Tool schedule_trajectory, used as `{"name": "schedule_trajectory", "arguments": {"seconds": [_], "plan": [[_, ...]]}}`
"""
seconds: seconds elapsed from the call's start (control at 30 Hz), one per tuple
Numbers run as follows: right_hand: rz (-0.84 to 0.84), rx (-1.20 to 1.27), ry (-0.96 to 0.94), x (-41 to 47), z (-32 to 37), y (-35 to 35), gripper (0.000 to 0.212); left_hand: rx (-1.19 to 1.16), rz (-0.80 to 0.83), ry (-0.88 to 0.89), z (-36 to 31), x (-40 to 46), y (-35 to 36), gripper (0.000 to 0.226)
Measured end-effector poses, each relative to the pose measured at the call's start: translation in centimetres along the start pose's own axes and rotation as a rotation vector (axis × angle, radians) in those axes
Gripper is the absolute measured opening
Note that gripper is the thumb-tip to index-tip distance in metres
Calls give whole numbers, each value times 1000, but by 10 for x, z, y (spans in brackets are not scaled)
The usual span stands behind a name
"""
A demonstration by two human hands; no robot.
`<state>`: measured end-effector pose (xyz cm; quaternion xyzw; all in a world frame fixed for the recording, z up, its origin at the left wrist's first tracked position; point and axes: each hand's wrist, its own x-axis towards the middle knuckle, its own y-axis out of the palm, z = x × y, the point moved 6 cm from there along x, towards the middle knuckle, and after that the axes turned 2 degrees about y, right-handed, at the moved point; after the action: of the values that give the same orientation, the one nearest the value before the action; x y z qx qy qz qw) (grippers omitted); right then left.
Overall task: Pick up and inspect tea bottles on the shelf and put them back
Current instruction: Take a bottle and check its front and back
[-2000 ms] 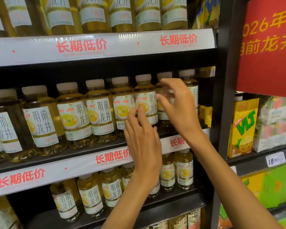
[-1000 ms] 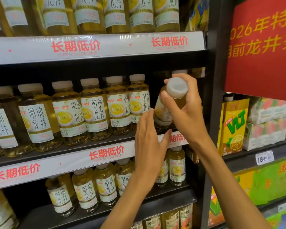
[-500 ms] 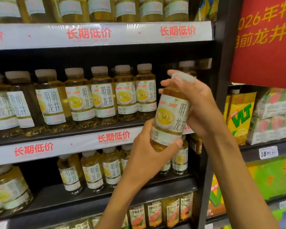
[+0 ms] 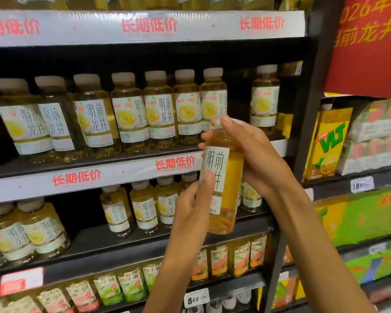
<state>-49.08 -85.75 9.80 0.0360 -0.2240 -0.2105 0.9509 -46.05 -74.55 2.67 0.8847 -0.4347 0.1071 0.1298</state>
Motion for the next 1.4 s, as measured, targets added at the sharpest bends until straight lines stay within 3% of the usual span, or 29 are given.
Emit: {"name": "schedule_trajectory", "arguments": {"seconds": [0.1, 0.27, 0.37, 0.5, 0.67, 0.73, 0.83, 0.93, 1.0, 1.1, 1.2, 1.27, 1.4], "plan": [[3, 5, 55, -10, -4, 9, 43, -198, -31, -107, 11, -10, -4, 52], [59, 348, 163, -27, -21, 18, 48, -536, 197, -257, 24, -30, 12, 63], [65, 395, 123, -33, -21, 20, 41, -448, 151, -284, 35, -33, 9, 70], [-44, 129, 56, -38, -13, 15, 38, -152, -9, -257, 33, -34, -6, 59], [-123, -91, 15, -41, -11, 15, 42, -152, -117, -247, 33, -32, -4, 61], [-88, -77, 30, -40, -10, 14, 41, -273, -96, -320, 40, -31, -1, 64], [25, 162, 92, -40, -16, 13, 40, -533, 87, -383, 43, -33, 12, 62], [76, 364, 137, -38, -24, 14, 39, -596, 197, -427, 53, -33, 24, 69], [89, 385, 119, -37, -25, 11, 30, -523, 169, -456, 63, -31, 23, 69], [-3, 138, 72, -36, -23, -3, 24, -231, -51, -417, 73, -24, 2, 61], [-88, -63, 58, -35, -24, -11, 24, -70, -94, -416, 69, -25, 1, 104], [-93, -108, 77, -34, -27, -12, 25, -40, -144, -435, 69, -27, 4, 119], [-13, 13, 131, -35, -32, -13, 31, -483, -9, -454, 73, -30, 21, 80]]}}
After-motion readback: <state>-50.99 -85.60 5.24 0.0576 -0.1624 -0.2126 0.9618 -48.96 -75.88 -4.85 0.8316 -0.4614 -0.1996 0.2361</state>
